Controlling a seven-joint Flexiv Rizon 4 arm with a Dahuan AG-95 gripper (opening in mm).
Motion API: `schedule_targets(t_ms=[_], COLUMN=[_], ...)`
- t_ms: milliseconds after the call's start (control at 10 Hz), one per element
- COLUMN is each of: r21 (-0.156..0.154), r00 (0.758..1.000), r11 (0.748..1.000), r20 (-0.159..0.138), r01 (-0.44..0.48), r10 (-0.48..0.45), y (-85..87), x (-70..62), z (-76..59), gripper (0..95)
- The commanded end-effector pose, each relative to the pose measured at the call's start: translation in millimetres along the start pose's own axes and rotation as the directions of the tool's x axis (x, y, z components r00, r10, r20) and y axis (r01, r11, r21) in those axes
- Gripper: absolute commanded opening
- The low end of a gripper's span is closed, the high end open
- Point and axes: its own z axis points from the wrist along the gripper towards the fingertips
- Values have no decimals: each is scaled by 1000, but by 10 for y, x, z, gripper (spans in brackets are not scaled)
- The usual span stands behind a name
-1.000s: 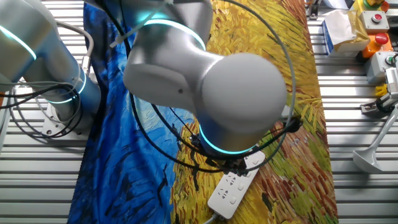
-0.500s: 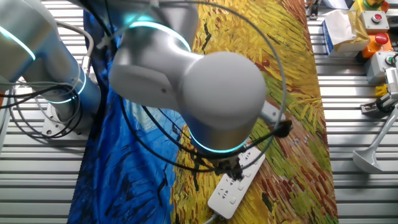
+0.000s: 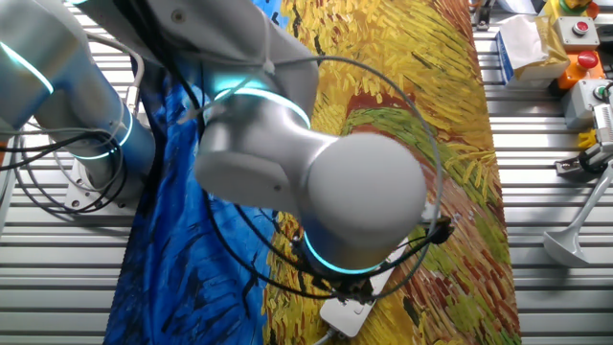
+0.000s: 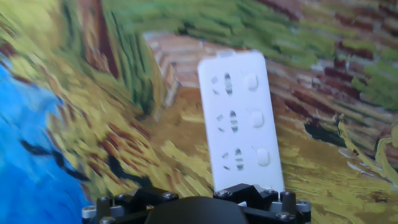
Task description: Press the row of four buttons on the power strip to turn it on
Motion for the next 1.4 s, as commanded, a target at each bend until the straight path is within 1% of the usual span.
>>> schedule_targets(t_ms=[100, 200, 300, 400, 500, 600, 700, 800, 900, 1000, 1200, 1400], r21=[-2, 3, 28, 33, 34, 29, 22, 20, 19, 18, 23, 28], r00=[1000, 1000, 999, 999, 999, 1000, 1000, 1000, 1000, 1000, 1000, 1000], r11=[1000, 1000, 1000, 999, 999, 999, 1000, 1000, 1000, 1000, 1000, 1000], r20=[21, 24, 37, 30, 24, 21, 14, 12, 11, 9, 3, 5], r01=[-3, -5, -12, -21, -27, -18, -4, 1, 10, 12, 16, 12], r10=[3, 5, 11, 20, 26, 17, 4, -1, -10, -12, -16, -12], y=[-19, -19, -19, -19, -19, -27, -54, -65, -94, -115, -130, -135], x=[8, 8, 8, 8, 8, 5, 18, 24, 43, 64, 74, 78], z=[28, 28, 28, 28, 28, 60, 130, 163, 253, 311, 374, 392], gripper=[950, 950, 950, 950, 950, 950, 950, 950, 950, 950, 950, 950])
